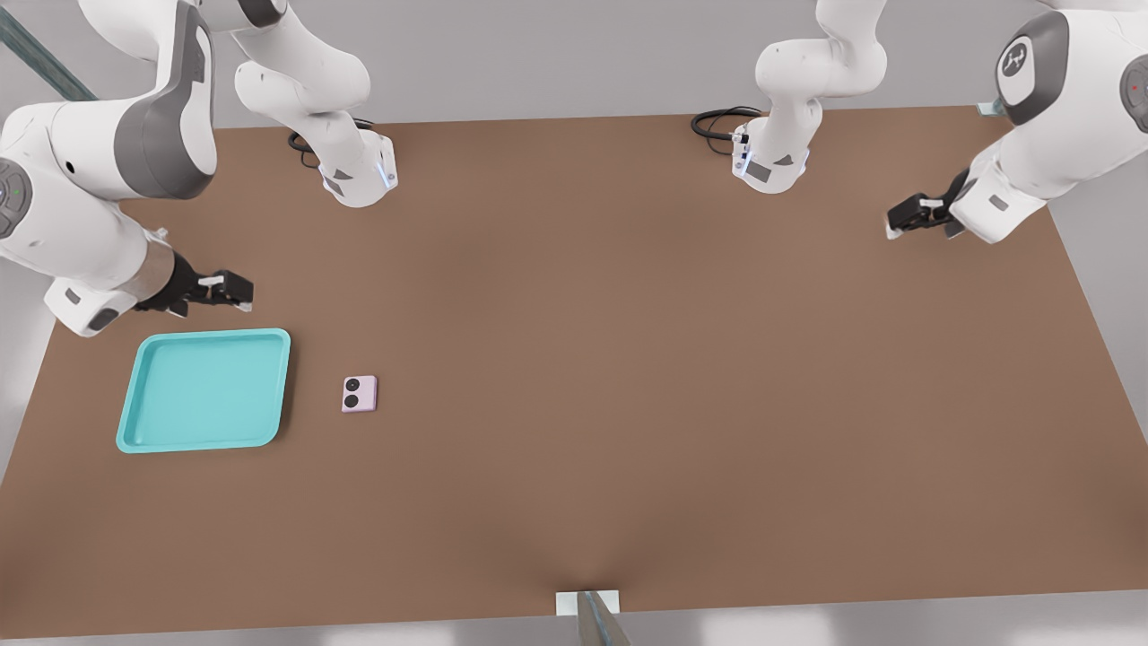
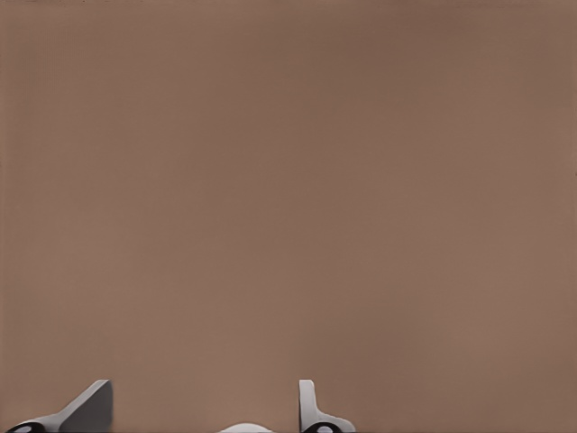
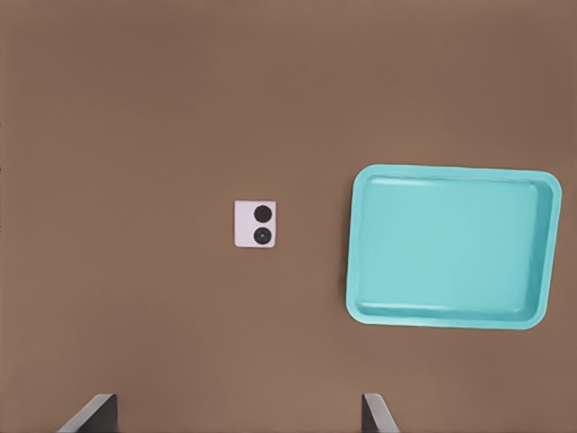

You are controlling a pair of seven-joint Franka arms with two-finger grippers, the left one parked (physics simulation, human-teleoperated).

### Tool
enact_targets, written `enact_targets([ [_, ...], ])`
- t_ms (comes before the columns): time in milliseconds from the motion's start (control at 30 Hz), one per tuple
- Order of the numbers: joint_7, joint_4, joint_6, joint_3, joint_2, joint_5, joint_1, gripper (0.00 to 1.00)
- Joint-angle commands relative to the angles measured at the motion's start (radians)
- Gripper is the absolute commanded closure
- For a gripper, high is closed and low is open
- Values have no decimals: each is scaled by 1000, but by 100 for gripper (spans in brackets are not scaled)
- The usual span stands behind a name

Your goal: Keep left arm still and place phone on the tray with right arm

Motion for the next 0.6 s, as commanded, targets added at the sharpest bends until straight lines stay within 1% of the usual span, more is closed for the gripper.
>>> enact_targets([
  [0, -11, -1, 85, 1, 1, 3, -1, 0],
  [33, -11, 1, 90, 1, 11, 4, 1, 0],
  [100, 1, 10, 144, 4, 76, 3, 18, 0],
  [133, 2, 10, 228, 10, 142, 6, 25, 0],
  [200, 6, 12, 318, 29, 217, 3, 51, 0],
  [267, 26, 4, 415, 29, 297, 3, 71, 0],
  [400, 32, -160, 594, 29, 315, 4, 73, 0],
  [467, 52, -284, 692, 33, 305, 7, 73, 0],
  [567, 67, -401, 812, 33, 308, 9, 74, 0],
])
